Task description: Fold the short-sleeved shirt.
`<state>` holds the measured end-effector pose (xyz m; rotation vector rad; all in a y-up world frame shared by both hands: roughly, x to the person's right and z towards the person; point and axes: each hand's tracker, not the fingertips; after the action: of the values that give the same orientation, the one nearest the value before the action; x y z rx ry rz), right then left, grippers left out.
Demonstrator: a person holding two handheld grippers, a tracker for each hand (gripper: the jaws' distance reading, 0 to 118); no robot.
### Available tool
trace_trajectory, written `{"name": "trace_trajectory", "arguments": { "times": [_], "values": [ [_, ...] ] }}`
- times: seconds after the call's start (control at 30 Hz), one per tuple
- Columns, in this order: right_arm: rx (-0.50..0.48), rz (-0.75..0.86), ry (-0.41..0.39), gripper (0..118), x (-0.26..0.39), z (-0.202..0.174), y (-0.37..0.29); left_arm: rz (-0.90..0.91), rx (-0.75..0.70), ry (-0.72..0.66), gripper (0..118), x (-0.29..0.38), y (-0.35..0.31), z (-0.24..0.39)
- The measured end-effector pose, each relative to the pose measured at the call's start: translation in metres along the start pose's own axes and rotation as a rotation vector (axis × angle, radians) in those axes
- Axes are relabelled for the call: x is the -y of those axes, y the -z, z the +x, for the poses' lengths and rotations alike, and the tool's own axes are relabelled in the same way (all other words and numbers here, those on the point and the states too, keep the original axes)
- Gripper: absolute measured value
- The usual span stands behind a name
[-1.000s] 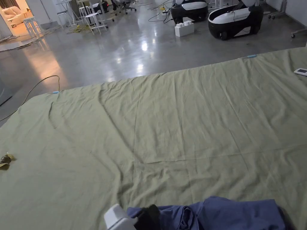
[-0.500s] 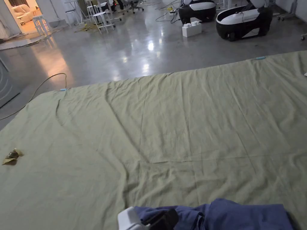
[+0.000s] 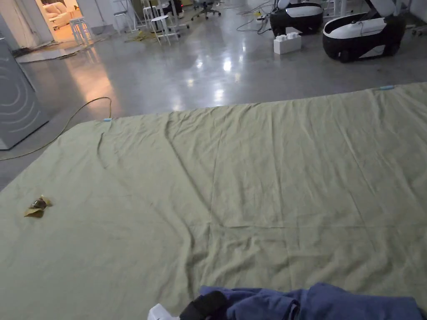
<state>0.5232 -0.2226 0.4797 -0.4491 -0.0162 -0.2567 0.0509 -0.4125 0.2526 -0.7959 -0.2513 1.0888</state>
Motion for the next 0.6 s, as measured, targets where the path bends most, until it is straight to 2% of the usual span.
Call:
{"name": "trace_trajectory", "arguments": {
  "times": [0.03,0.1,0.13,0.2,0.23,0.33,0.47,0.5,0.6],
  "values": [
    [-0.006,0.000,-0.010,0,-0.001,-0.001,0.000,-0.011,-0.039,0.039,19,0.000,0.003,0.000],
    [-0.005,0.007,-0.032,0,0.000,-0.001,-0.002,-0.001,-0.052,-0.050,19,0.000,0.003,-0.007],
    [-0.007,0.009,-0.038,0,0.000,-0.001,-0.002,-0.009,0.011,-0.117,19,-0.005,0.000,-0.010],
    [-0.009,0.006,-0.035,0,0.001,-0.001,-0.002,-0.009,-0.024,-0.080,19,-0.008,-0.007,-0.004],
    [-0.008,0.003,-0.030,0,0.001,-0.001,-0.001,0.028,-0.036,0.001,19,-0.013,-0.017,-0.002],
    [-0.015,-0.006,-0.026,0,0.003,0.000,0.004,0.084,0.045,-0.002,19,-0.027,-0.048,0.006],
    [-0.031,-0.002,-0.030,0,0.004,0.000,0.008,0.260,0.039,0.021,19,-0.054,-0.106,0.036],
    [-0.039,0.000,-0.025,0,0.005,-0.002,0.010,0.285,0.030,0.069,19,-0.059,-0.116,0.049],
    [-0.055,-0.021,-0.024,0,0.011,-0.003,0.018,0.262,-0.073,0.383,19,-0.042,-0.111,0.100]
  ]
}}
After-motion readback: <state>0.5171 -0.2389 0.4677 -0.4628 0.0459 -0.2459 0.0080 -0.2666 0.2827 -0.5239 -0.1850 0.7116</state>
